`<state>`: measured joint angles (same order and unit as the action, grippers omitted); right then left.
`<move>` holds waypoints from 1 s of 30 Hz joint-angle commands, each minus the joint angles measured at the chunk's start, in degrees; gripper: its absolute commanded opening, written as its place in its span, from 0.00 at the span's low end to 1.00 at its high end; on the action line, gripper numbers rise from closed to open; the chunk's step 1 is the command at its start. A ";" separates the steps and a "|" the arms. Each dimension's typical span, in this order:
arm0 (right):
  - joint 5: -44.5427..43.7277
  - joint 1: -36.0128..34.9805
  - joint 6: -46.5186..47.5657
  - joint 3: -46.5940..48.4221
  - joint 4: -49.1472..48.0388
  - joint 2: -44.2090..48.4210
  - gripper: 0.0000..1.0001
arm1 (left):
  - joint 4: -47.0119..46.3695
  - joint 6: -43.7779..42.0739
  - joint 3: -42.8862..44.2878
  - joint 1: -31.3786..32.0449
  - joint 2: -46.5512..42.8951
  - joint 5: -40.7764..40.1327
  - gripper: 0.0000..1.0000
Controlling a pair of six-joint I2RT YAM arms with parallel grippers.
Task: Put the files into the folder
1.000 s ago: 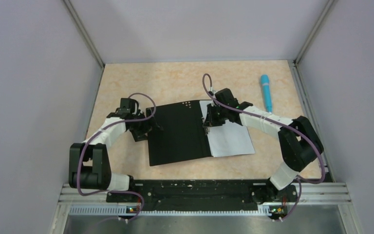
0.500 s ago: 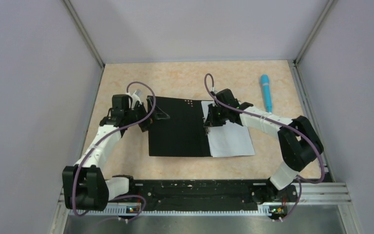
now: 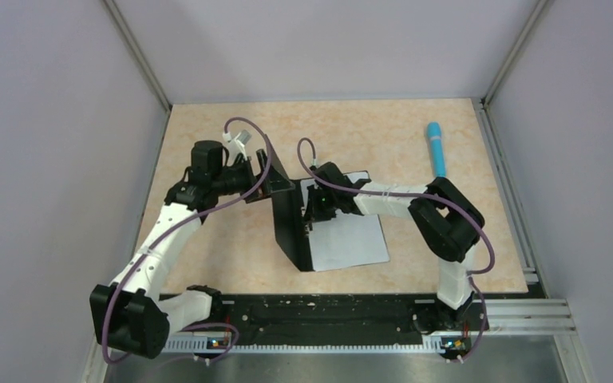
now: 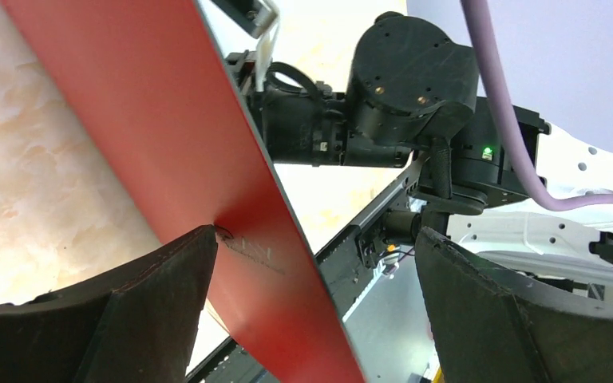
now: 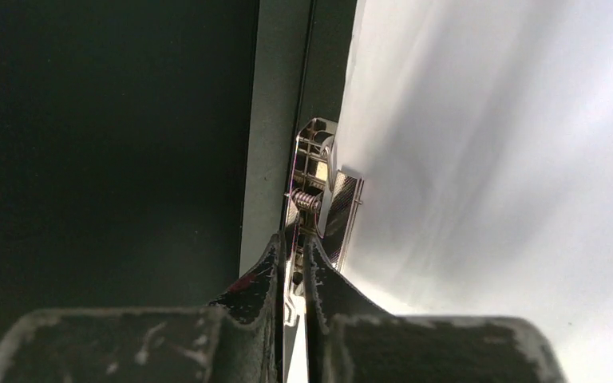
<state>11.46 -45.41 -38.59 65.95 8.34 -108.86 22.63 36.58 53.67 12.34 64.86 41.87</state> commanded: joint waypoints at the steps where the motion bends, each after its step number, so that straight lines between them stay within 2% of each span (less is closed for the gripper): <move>1: -1.14 -1.09 -3.13 3.83 -4.01 1.16 0.14 | 2.12 -3.00 4.03 3.11 -0.35 -2.96 0.98; 3: -3.10 -0.97 -2.64 3.81 -2.79 3.69 0.28 | 2.20 -3.22 5.34 4.38 -0.32 -3.67 0.98; 5: -4.56 -0.63 -1.85 3.41 -1.41 6.41 0.38 | 2.19 -3.41 6.85 5.72 -0.07 -3.98 0.98; 12: -12.63 2.49 1.45 0.48 6.60 20.57 0.54 | 0.76 -3.56 11.39 10.55 3.14 -5.65 0.98; 21: -25.26 9.35 5.71 -3.21 18.80 41.59 0.66 | -7.96 -0.81 16.76 18.80 13.40 -6.74 0.98; 30: -31.47 10.05 6.79 -3.91 24.49 48.65 0.76 | -14.62 2.16 21.47 24.94 27.53 -9.63 0.98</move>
<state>-16.36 -35.83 -33.12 63.24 29.85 -61.45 13.80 37.04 72.05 35.27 88.12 34.22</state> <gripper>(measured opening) 0.754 0.983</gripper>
